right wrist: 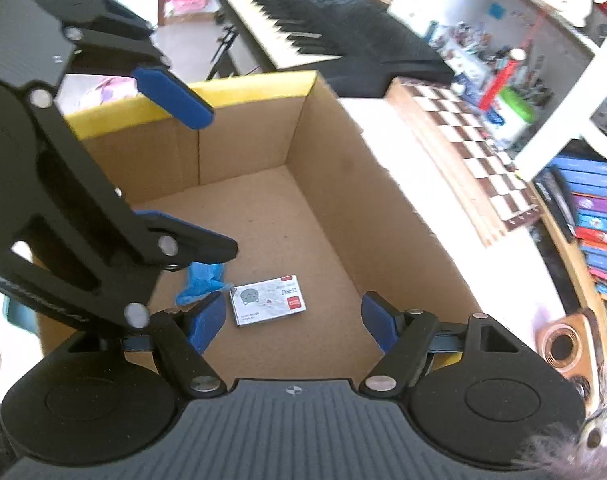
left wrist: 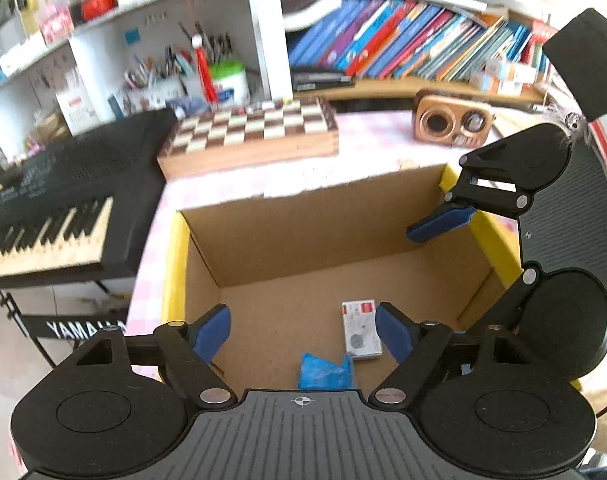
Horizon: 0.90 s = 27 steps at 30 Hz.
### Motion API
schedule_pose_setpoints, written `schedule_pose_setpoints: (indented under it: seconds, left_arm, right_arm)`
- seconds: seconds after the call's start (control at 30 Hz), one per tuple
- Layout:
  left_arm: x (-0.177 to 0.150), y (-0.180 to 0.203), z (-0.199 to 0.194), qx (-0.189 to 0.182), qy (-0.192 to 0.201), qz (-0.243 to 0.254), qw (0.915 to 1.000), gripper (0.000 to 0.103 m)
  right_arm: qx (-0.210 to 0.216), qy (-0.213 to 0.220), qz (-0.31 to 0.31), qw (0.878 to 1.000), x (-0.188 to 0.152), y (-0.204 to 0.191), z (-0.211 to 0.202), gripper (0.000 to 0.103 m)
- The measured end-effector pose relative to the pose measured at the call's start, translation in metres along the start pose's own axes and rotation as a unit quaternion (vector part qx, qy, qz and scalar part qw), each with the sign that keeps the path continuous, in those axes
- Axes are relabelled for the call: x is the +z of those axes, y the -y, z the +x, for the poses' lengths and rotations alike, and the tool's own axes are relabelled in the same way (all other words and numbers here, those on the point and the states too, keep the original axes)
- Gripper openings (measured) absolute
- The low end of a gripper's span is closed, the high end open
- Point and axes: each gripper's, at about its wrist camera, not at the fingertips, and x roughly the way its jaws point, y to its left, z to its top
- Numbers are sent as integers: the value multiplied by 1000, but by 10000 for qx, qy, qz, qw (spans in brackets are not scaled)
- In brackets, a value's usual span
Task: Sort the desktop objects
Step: 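Lift both open tools out of the yellow box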
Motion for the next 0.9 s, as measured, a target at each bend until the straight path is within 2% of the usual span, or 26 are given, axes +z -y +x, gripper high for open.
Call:
schedule_pose_setpoints:
  seconds: [0.13,0.33,0.43,0.67,0.9]
  left_arm:
    - [-5,8,-18,112,262,87,9996,82]
    - [-14,17,-50,288,709,128,9970,84]
    - [-22,22,-71,363,952,72,9948,89]
    - [-50,33,-121,461,1515,-271,9870,95]
    - [-83,40,-154,426,1781,-662,9809,96]
  right_arm:
    - [-247,186,270,9992,-4,-7,-17,73]
    - [-661,704,693,9929,-19,-25,-51,73]
    - [-911,1023,854,9869,-29,-36,-73,73]
    - [-1496,1784,1434,9619,-64,-63,-131,73]
    - [-1950,2247,2102,9313,-98,-90,-173,76]
